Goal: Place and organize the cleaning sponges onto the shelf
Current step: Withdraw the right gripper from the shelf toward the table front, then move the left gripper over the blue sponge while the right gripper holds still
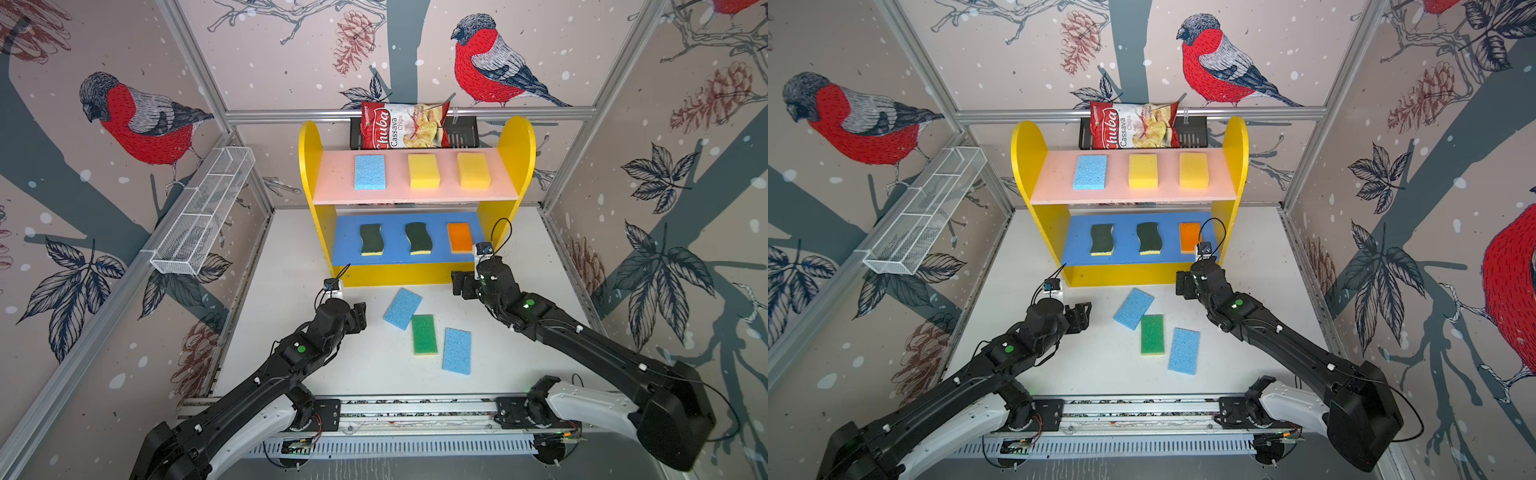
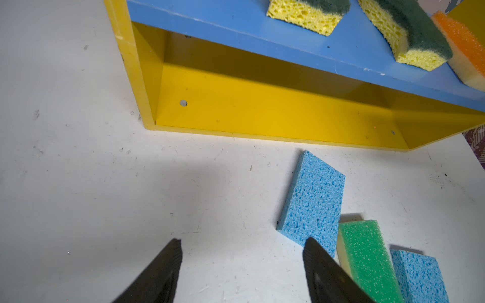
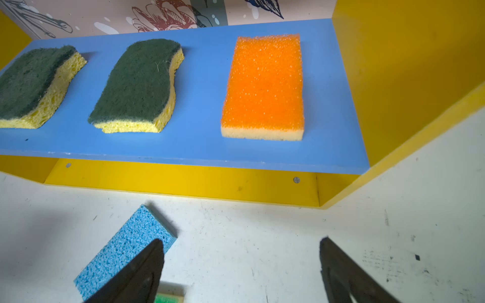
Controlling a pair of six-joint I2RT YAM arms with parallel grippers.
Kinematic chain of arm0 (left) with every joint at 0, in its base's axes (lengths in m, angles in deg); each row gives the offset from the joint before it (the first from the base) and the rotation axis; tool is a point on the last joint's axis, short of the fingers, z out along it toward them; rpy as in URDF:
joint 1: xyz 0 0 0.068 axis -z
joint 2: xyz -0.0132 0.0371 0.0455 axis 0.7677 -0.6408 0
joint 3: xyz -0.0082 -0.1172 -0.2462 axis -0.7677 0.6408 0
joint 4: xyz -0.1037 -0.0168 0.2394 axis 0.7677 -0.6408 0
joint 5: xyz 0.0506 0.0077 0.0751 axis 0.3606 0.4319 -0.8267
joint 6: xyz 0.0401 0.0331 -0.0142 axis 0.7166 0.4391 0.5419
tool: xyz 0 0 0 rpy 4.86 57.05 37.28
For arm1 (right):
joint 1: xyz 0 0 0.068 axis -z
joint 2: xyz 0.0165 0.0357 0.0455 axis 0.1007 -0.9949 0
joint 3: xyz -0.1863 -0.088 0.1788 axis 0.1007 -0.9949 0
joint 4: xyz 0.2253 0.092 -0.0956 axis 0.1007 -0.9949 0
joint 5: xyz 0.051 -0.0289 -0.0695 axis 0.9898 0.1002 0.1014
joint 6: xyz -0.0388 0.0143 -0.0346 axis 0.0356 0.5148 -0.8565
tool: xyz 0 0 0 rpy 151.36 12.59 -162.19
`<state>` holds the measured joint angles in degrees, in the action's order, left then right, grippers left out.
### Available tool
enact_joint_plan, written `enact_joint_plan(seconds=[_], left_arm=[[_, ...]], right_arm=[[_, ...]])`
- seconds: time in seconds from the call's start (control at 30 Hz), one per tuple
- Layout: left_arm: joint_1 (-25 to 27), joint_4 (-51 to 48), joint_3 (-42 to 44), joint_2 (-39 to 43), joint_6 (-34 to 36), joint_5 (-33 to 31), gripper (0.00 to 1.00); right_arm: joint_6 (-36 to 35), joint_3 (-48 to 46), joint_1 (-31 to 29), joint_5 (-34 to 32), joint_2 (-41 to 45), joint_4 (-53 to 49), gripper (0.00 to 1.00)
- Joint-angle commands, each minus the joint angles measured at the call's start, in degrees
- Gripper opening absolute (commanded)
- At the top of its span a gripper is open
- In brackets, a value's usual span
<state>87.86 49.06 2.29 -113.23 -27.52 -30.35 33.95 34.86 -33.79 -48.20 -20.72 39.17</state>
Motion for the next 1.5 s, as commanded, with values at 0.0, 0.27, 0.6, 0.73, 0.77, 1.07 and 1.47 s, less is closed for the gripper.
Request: enact_joint_plan(seconds=[0.0, 0.27, 0.6, 0.73, 0.77, 1.07, 1.47], left_arm=[[0.04, 1.42, 1.54, 0.17, -0.25, 2.71, 0.73], [0.40, 8.12, 5.52, -1.56, 0.57, 8.42, 0.73], [3.69, 13.11, 8.75, -5.31, 2.01, 8.56, 0.77], [6.67, 15.72, 9.83, -6.46, 3.40, 6.47, 0.80], [7.66, 15.86, 9.86, -6.99, 3.66, 5.10, 0.81], [12.94, 20.99, 10.14, -14.29, 6.65, 1.93, 0.84], [16.04, 26.57, 9.13, -23.06, 9.67, 1.43, 0.87]], right_arm=[[2.89, -2.50, 0.02, 1.60, 2.13, 1.94, 0.92], [4.99, -6.92, 0.55, 3.84, 4.73, 2.52, 0.93], [7.11, -9.85, 1.16, 4.87, 6.54, 3.27, 0.93], [7.79, -10.53, 1.94, 4.97, 8.05, 3.13, 0.93], [8.05, -10.75, 2.28, 4.98, 8.48, 3.02, 0.93], [8.98, -12.18, 4.59, 6.18, 10.61, 2.50, 0.94], [9.05, -12.55, 5.73, 6.86, 11.32, 1.98, 0.95]])
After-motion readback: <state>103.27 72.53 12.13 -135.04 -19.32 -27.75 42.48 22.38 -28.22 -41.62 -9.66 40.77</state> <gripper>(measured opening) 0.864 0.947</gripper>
